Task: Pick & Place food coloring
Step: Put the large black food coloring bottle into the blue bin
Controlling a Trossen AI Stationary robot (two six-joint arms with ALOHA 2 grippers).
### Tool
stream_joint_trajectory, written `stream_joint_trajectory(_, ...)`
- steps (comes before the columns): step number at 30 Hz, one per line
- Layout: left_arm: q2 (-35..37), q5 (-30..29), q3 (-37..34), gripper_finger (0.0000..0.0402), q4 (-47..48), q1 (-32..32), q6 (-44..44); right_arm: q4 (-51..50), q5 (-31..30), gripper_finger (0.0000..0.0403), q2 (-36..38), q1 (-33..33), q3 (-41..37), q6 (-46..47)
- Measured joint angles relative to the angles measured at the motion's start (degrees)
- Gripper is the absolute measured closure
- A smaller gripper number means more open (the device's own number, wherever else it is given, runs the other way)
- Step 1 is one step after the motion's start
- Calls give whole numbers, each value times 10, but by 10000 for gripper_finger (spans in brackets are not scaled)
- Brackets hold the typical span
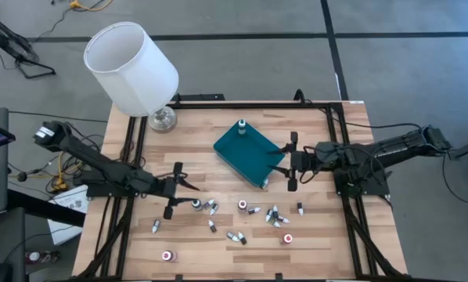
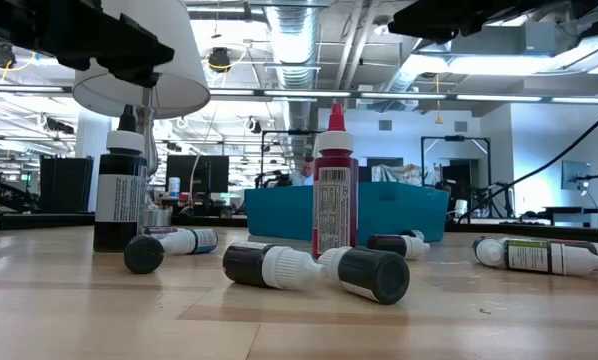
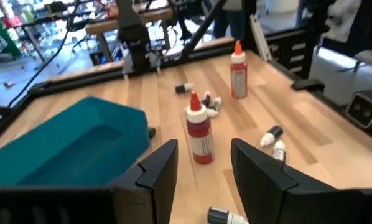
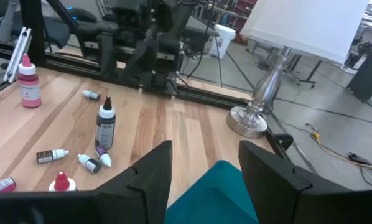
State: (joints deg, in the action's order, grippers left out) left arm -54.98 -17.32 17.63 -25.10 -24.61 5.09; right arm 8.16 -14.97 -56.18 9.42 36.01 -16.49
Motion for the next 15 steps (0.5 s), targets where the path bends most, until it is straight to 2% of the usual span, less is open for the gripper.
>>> stream_joint_trajectory(9, -106, -37, 15, 258, -29, -32, -40, 0, -6, 231, 0, 41, 0, 1)
stream_joint_trajectory(15, -124, -59, 15, 258, -29, -39, -57, 0, -35, 234, 0, 68, 0, 11)
